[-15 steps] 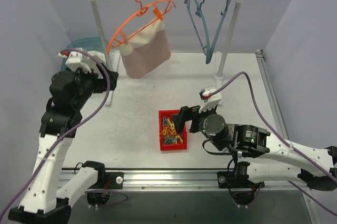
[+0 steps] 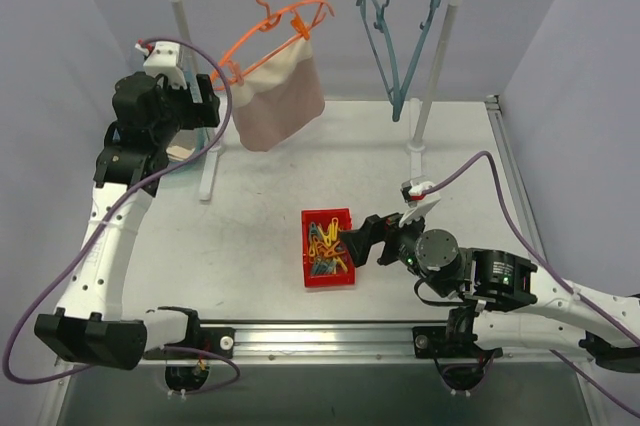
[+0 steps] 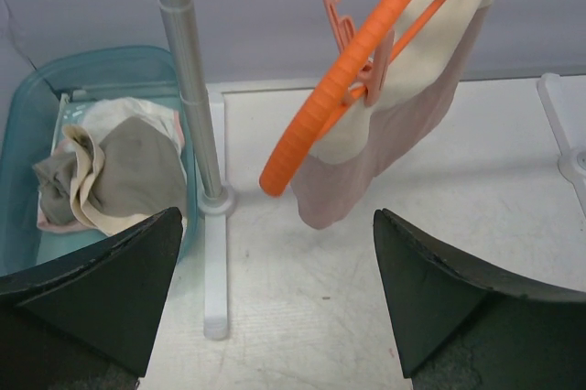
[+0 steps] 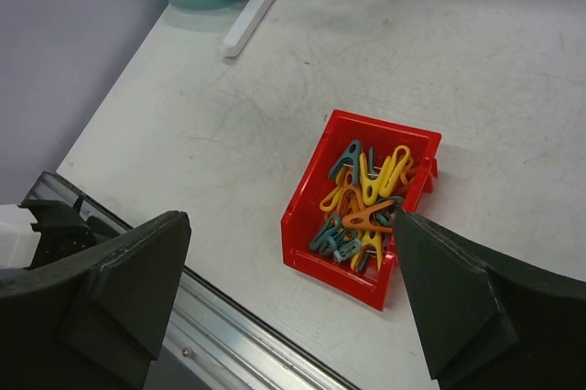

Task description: Remove the underwear clipped to the hanger

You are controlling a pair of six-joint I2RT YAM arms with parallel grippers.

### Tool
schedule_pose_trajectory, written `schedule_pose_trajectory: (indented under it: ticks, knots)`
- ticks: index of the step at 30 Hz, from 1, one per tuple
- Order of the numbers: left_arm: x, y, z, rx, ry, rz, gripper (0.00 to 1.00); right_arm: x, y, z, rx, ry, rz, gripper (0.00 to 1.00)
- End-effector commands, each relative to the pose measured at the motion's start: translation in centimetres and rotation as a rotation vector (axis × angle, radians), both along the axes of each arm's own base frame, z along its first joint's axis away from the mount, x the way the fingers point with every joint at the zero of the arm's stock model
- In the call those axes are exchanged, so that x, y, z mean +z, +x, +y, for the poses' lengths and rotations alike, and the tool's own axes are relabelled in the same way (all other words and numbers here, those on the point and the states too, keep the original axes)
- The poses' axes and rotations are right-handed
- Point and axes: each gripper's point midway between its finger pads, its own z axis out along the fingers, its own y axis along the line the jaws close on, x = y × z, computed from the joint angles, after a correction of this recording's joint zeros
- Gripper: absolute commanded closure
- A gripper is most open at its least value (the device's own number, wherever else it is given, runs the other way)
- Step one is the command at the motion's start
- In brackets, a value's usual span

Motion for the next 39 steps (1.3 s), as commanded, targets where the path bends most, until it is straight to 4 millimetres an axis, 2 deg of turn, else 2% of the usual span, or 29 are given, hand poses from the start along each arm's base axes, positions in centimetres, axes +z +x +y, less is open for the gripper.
schedule_pose_trajectory:
  ticks: [1,3,5,6,8,12,16,17,19,20,21,23,24,25,32,34,39]
  knots:
    - [4.4,1.9,-0.1,-0.043,0.058,-0.141,0.06,0.1,-0.4,0.2,0.014,0.031,0.008,0.00]
    - [4.0,2.9,-1.0,-0.094,0.052,-0.141,0.05,0.0,-0.5,0.2,0.020,0.031,0.011,0.00]
    - [4.4,3.6,-1.8,-0.140,0.050,-0.158,0.04,-0.2,-0.6,0.3,0.029,0.026,0.015,0.00]
    - [3.7,4.4,-2.1,-0.156,0.050,-0.139,0.01,-0.2,-0.6,0.3,0.029,0.027,0.018,0.00]
    - [4.0,4.8,-2.7,-0.185,0.044,-0.130,0.00,-0.5,-0.7,0.2,0.031,0.023,0.020,0.00]
    - [2.7,6.3,-3.2,-0.206,0.042,-0.097,0.10,-0.9,-0.7,0.0,0.021,0.028,0.026,0.01]
    - [2.0,7.0,-3.8,-0.241,0.060,-0.083,0.28,-0.9,-0.7,-0.3,0.014,0.039,0.027,0.02]
    - [1.9,7.1,-4.0,-0.253,0.057,-0.081,0.37,-0.9,-0.7,-0.4,0.012,0.040,0.026,0.02]
    - [1.7,7.4,-4.2,-0.260,0.054,-0.076,0.46,-0.9,-0.7,-0.4,0.013,0.041,0.027,0.04]
    - [1.7,7.3,-4.3,-0.269,0.051,-0.074,0.56,-0.8,-0.7,-0.5,0.011,0.049,0.027,0.05]
    - [1.7,7.3,-4.5,-0.275,0.050,-0.074,0.62,-0.9,-0.7,-0.5,0.011,0.048,0.028,0.06]
    - [1.8,7.2,-4.7,-0.283,0.038,-0.075,0.80,-0.9,-0.7,-0.5,0.010,0.049,0.029,0.07]
    - [2.1,7.0,-5.0,-0.291,0.037,-0.081,0.95,-0.9,-0.8,-0.5,0.012,0.050,0.029,0.08]
    - [2.1,6.9,-5.0,-0.291,0.038,-0.082,0.97,-0.8,-0.7,-0.5,0.010,0.052,0.028,0.08]
    - [4.7,5.5,-5.5,-0.262,-0.033,-0.162,0.97,-0.9,-0.5,-0.6,-0.001,0.044,0.025,0.08]
    - [6.3,4.8,-5.5,-0.255,-0.044,-0.214,0.98,-1.0,-0.5,-0.6,-0.002,0.041,0.025,0.08]
    - [8.8,3.1,-6.2,-0.255,-0.045,-0.268,0.97,-1.1,-0.3,-0.7,-0.015,0.035,0.020,0.08]
